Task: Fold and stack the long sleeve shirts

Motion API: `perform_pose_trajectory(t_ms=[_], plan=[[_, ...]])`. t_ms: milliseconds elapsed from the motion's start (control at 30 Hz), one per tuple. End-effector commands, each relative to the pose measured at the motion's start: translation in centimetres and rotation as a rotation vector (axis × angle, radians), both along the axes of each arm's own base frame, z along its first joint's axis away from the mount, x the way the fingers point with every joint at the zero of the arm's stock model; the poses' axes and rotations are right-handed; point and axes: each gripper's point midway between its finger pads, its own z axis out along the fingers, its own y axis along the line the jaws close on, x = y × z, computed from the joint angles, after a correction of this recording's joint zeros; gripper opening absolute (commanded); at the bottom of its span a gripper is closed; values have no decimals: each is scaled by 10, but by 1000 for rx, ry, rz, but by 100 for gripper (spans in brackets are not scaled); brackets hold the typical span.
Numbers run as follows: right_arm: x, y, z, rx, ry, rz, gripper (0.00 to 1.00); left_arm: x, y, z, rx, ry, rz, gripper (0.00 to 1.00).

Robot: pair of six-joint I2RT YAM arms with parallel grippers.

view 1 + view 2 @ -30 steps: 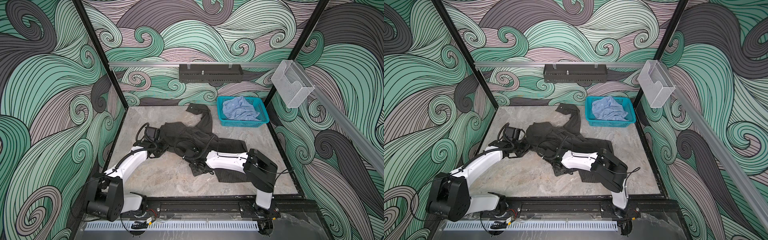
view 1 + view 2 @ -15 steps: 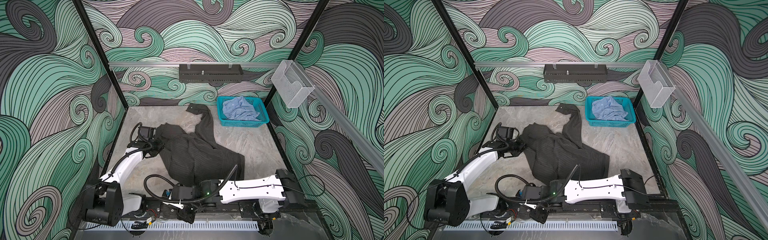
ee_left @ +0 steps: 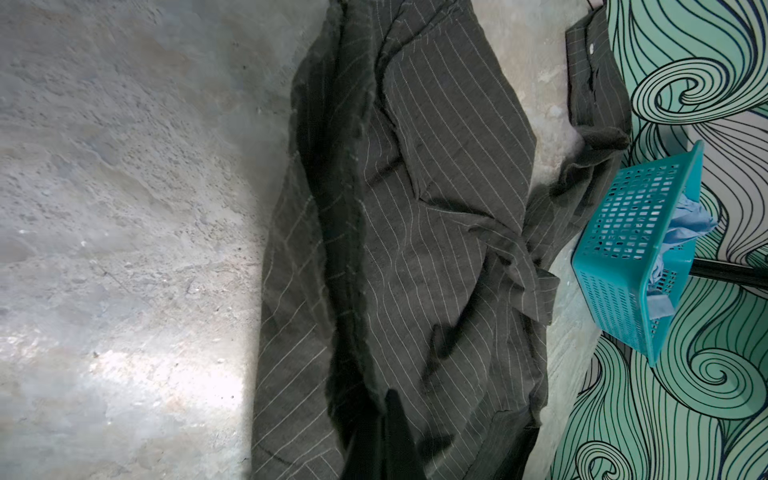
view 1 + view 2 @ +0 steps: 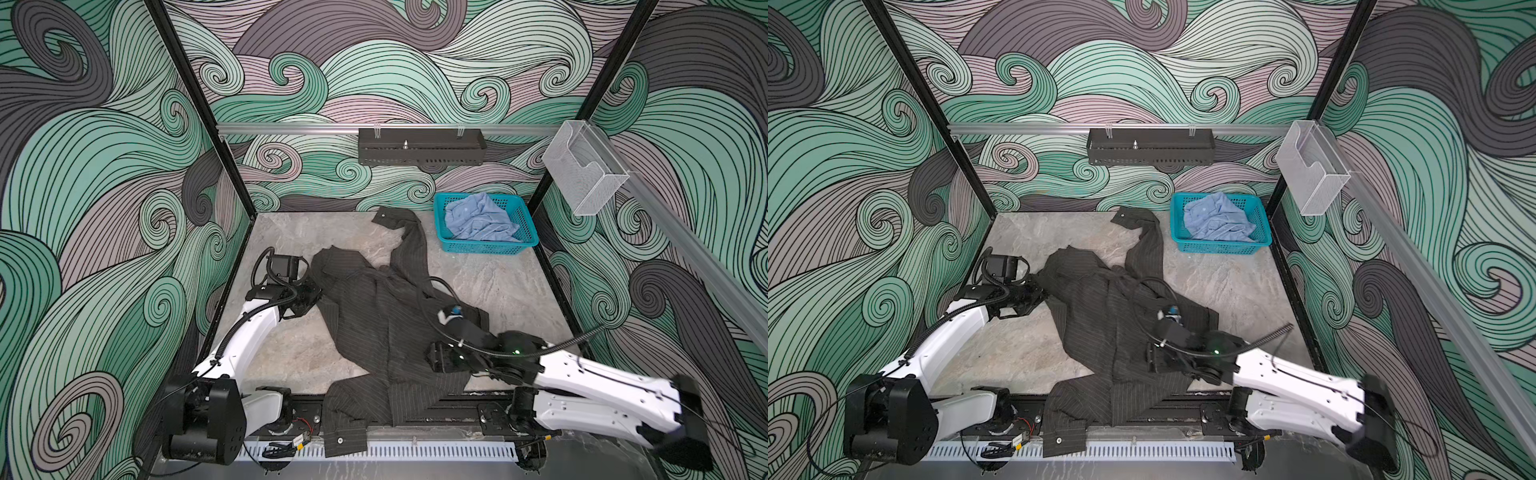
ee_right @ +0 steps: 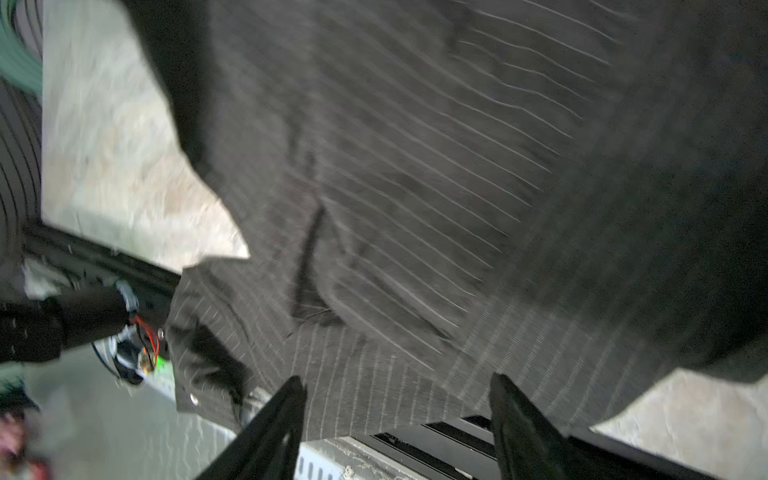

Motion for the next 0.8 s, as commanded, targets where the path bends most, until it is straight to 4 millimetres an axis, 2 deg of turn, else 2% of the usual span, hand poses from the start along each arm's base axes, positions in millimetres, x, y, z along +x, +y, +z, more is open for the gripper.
perform_pose_trajectory(t_ms=[0,100,167,233,367,500,600,667,767], plan=[[-19,-52,-36,-17,169,-355,67,-10,4,0,16,15,-12,0],[-35,-69,-55,-42,246,-416,66,-12,6,-1,21,20,-14,0],[-35,-61,-58,-22,250,-375,64,-13,6,-2,25,24,-17,0],[-33,-39,-55,7,250,-269,62,-15,8,-3,30,29,-17,0],[-42,23,-42,-57,258,90,66,-15,8,-4,29,30,-15,0],[-66,91,-34,-124,223,400,74,-15,9,-2,27,29,-12,0],[-88,129,-41,-147,228,548,78,-17,10,0,27,25,-10,0],[-94,137,-49,-189,232,589,80,-17,12,1,30,20,-7,0],[-78,116,-51,-248,185,501,79,-17,14,4,32,10,-7,0]])
